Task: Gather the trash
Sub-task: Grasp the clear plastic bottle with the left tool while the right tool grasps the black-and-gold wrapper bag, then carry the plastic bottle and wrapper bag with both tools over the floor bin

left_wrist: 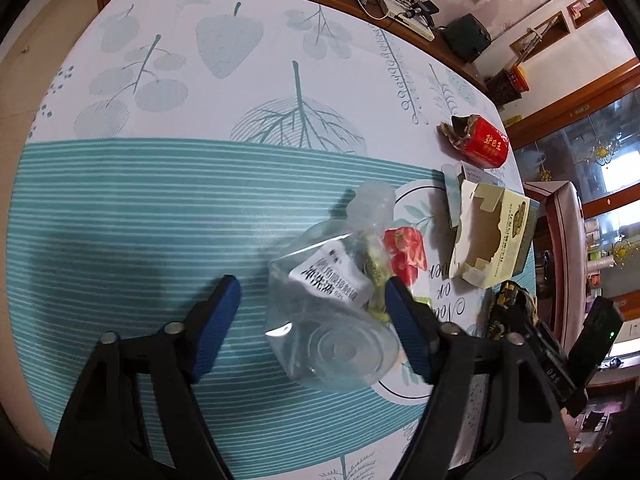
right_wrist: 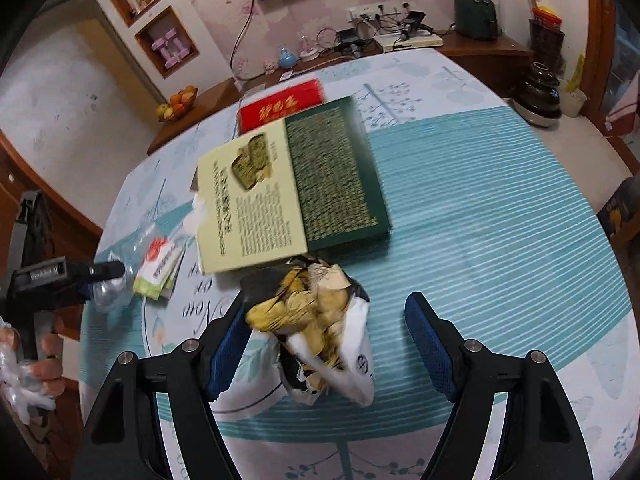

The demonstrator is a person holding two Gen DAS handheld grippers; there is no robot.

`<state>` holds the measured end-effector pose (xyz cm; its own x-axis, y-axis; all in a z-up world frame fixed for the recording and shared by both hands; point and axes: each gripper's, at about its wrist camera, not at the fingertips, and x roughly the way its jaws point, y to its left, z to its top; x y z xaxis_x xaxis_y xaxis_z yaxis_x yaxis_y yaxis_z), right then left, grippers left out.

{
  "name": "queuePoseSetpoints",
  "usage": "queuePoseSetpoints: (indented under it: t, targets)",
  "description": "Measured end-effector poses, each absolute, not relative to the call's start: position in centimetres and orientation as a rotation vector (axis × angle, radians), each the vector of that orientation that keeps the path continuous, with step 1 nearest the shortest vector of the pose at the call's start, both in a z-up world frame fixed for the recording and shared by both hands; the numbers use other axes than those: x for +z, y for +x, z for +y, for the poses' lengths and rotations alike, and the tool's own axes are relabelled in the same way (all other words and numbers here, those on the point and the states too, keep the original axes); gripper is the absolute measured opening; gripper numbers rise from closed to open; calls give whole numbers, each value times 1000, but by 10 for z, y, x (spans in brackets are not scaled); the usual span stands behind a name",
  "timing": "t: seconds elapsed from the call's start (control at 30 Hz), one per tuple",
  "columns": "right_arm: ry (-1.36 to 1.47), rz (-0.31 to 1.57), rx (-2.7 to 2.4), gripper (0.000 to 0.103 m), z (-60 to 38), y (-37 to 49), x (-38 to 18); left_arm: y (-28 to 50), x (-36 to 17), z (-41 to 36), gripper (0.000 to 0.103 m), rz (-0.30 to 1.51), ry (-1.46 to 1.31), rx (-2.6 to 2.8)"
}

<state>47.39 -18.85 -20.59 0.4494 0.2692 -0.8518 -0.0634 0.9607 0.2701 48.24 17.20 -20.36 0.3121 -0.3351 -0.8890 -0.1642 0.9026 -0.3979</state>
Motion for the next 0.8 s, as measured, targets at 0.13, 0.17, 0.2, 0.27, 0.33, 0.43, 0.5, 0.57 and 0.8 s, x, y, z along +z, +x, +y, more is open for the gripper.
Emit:
queuePoseSetpoints:
  t: [0.13, 0.17, 0.2, 0.27, 0.33, 0.43, 0.5, 0.57, 0.8]
  targets:
    - [147, 1104, 232, 49, -175, 464, -209, 474, -199, 168, 45, 1242, -457, -106]
    - [139, 1098, 232, 48, -173, 461, -208, 471, -196, 167, 45, 1227, -437, -91]
    - [132, 1091, 231, 48, -172, 457, -207, 469, -194, 165, 45, 1215, -418, -83]
    - [129, 1080, 237, 46, -169, 450, -205, 464, -190, 162, 45, 1198, -398, -66]
    - [123, 1060, 236, 46, -166, 440, -200, 456, -184, 159, 45, 1180, -399, -55]
    - [141, 1034, 242, 46, -163, 419, -191, 438, -170, 153, 45, 1152, -386, -60]
    - [151, 1022, 249, 46, -163, 403, -182, 422, -158, 149, 45, 1134, -367, -69]
    - [160, 1012, 252, 46, -162, 382, -175, 404, -144, 142, 45, 1114, -339, -85]
    - [223, 996, 286, 45, -164, 306, -151, 313, -93, 115, 45, 1071, -266, -174]
